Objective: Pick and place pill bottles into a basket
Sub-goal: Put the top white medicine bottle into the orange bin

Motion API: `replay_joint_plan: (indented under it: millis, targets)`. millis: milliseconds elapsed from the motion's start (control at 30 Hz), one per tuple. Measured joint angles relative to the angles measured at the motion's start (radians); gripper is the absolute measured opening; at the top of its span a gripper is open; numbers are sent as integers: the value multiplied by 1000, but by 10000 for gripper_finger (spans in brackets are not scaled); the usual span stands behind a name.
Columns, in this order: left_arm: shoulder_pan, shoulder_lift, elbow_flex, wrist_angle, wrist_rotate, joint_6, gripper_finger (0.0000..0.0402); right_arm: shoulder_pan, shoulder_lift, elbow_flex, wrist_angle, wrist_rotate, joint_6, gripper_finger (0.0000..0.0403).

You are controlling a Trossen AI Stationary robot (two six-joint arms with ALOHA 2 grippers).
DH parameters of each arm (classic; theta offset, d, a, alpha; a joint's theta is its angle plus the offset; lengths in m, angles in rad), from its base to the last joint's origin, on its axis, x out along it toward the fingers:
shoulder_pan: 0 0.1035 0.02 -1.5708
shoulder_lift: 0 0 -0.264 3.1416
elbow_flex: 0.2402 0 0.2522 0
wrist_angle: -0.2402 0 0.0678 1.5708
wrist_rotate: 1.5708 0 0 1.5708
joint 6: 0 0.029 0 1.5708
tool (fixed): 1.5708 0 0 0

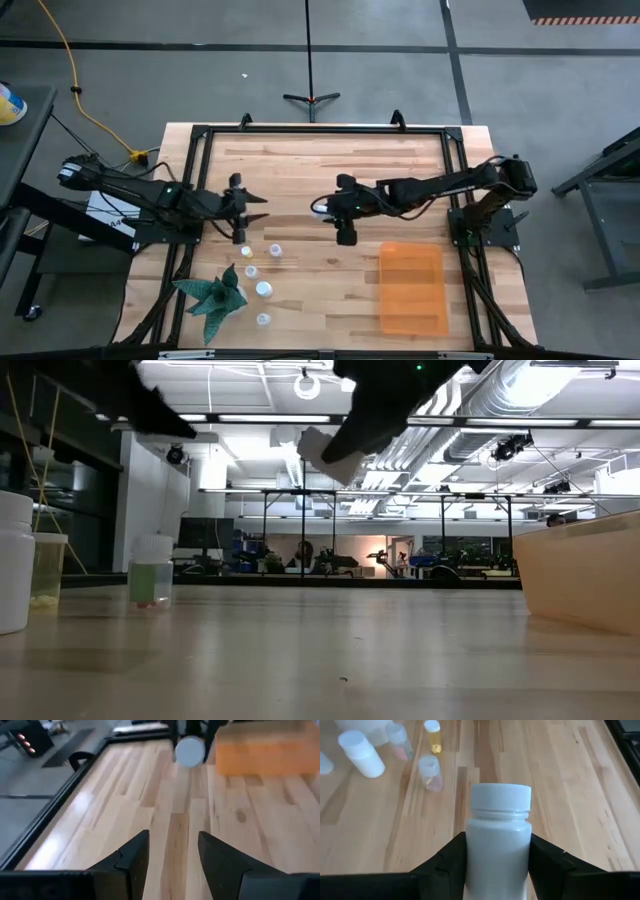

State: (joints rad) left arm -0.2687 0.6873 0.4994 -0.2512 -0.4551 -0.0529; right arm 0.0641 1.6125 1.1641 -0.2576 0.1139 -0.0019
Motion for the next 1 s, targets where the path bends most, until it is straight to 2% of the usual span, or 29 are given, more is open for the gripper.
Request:
replay_joint_plan:
  millis: [100, 200, 433, 600, 733, 1000]
  targets:
    - [0, -143, -123, 102, -1, -4, 202, 13, -53, -44, 0, 7, 23, 159]
    - [0, -290, -213, 124, -2, -5, 202, 28, -116, -119, 35, 31, 69, 159]
    - [0, -540, -286, 72, -3, 4, 202, 87, -320, -386, 218, 124, 186, 158]
    - [0, -615, -286, 14, -22, 5, 202, 178, -471, -583, 444, 140, 211, 156]
    - [0, -628, -286, 8, -33, 4, 202, 281, -547, -706, 565, 203, 210, 156]
    - [0, -628, -286, 11, -38, -6, 202, 474, -607, -820, 579, 300, 176, 156]
